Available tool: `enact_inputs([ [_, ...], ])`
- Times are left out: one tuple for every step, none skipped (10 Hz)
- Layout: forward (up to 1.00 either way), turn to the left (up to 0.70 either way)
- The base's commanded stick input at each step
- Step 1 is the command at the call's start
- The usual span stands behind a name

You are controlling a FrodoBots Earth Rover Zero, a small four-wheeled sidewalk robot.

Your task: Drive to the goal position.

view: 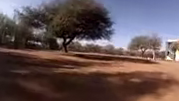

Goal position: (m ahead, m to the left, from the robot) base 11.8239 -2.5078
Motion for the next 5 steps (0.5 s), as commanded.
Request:
enact_inputs([
  [1.00,0.00],
  [1.00,0.00],
  [1.00,0.00],
  [1.00,0.00],
  [1.00,0.00],
])
